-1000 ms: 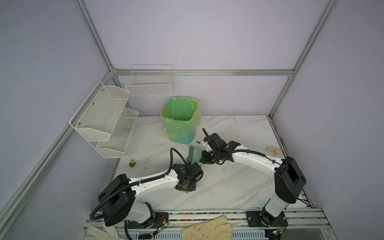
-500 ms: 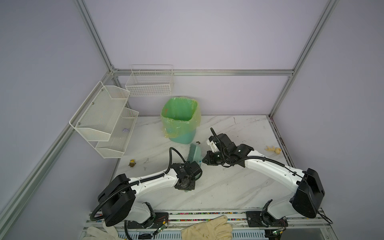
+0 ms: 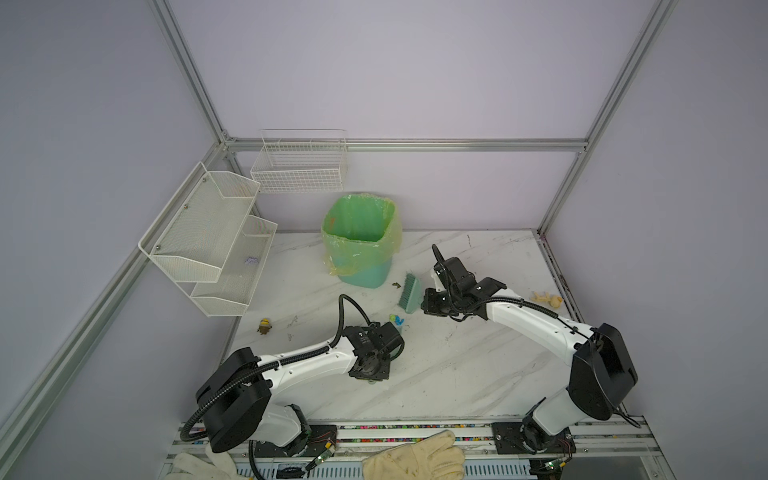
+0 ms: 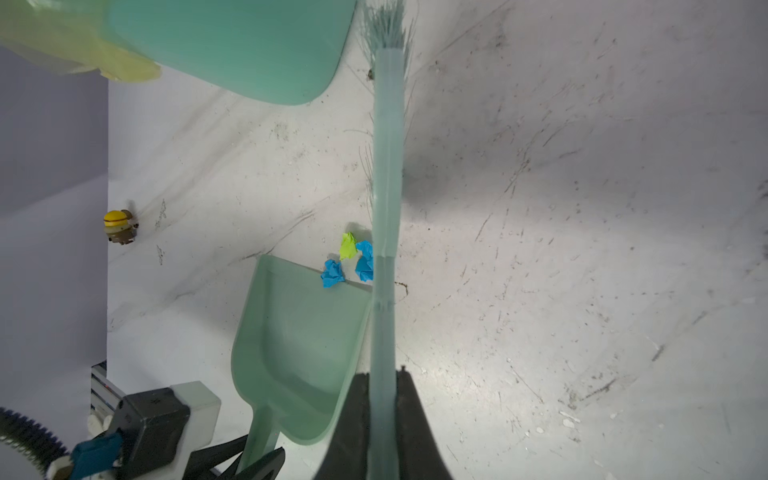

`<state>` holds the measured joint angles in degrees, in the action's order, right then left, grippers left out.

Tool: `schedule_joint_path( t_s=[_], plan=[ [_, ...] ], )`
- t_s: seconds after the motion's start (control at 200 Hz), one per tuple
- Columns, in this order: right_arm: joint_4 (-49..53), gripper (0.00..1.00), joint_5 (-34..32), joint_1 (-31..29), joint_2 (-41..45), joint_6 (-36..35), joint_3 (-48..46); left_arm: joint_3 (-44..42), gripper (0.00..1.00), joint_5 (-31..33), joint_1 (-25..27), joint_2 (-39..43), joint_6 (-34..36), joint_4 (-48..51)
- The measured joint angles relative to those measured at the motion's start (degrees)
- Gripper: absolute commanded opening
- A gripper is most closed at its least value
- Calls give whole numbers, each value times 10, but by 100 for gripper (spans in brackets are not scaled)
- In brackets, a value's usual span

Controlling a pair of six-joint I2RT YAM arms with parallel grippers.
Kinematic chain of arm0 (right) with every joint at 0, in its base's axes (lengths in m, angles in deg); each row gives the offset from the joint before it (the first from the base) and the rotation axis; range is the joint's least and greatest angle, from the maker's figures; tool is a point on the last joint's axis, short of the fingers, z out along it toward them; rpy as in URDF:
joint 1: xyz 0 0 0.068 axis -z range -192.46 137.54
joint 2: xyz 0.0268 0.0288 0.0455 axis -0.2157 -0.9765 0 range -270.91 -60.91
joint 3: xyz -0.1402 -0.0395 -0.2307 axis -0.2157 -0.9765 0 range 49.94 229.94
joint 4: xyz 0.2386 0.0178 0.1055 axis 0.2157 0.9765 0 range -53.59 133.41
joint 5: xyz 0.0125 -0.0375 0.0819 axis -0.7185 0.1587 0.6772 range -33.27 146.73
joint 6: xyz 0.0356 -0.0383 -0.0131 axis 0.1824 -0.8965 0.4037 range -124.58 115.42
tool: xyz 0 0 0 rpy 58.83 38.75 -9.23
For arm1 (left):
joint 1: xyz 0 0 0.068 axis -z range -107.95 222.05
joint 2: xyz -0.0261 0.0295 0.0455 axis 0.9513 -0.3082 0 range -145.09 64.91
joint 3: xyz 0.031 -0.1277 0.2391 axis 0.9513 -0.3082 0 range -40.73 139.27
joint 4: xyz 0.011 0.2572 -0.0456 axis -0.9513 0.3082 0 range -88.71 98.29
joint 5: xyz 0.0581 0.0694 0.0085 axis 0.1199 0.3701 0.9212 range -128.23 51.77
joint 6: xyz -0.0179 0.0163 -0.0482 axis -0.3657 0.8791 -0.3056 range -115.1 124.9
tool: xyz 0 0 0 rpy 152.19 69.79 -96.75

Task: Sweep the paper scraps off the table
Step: 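Brush the blue and lime scraps into the dustpan with the right gripper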

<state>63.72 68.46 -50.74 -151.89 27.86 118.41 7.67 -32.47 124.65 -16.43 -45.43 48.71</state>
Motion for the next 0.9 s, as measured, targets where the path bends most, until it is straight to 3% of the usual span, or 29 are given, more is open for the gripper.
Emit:
schedule_joint_path(
  t_s=[0.43, 0.75, 0.9],
  plan=[
    [-32, 0, 73, -39, -7, -25, -45, 0, 0, 2, -2, -14, 5, 0],
    [-68, 0, 179, -49, 85, -20, -122, 0, 0, 5, -9, -14, 6, 0],
    [-75, 0, 189, -52, 99, 3, -125, 0, 0, 8, -12, -14, 7, 2]
  ],
)
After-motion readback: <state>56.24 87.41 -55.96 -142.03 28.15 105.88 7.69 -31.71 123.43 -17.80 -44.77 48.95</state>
